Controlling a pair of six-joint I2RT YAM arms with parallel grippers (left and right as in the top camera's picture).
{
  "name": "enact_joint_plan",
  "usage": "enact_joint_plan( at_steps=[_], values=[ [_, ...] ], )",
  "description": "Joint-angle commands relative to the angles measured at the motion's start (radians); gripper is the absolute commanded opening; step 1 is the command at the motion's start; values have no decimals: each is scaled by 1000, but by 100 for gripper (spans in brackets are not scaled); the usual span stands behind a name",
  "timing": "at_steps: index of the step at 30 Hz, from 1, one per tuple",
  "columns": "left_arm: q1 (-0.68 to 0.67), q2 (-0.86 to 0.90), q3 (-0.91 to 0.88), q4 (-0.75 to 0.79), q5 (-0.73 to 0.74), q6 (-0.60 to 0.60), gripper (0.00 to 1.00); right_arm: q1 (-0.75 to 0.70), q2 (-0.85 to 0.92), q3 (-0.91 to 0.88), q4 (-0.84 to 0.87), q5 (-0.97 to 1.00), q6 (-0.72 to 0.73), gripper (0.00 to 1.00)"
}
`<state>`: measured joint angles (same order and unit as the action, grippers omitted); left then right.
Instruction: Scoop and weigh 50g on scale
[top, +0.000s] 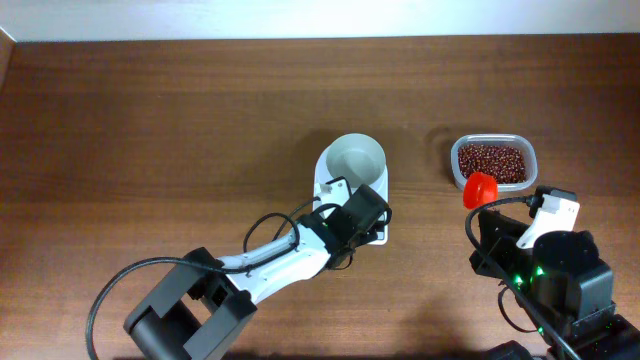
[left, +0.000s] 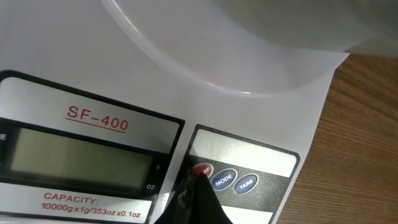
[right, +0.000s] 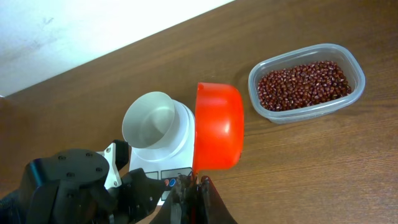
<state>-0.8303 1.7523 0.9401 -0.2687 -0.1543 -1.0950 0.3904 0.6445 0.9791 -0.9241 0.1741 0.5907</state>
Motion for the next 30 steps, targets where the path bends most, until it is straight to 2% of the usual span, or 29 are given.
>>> enact_joint_plan(
  at_steps=[1, 7, 19, 30],
  values=[
    [-5, 20, 6, -4, -7, 9, 0, -5, -5, 20, 0, -5, -8, 4],
    [-5, 55, 6, 34, 0, 8, 0, -5, -5, 20, 0, -5, -8, 4],
    [-5, 56, 6, 6, -56, 9, 0, -5, -5, 20, -4, -5, -8, 4],
    [20, 52, 6, 10, -51, 10, 0, -5, -5, 20, -4, -6, -8, 4]
  ],
)
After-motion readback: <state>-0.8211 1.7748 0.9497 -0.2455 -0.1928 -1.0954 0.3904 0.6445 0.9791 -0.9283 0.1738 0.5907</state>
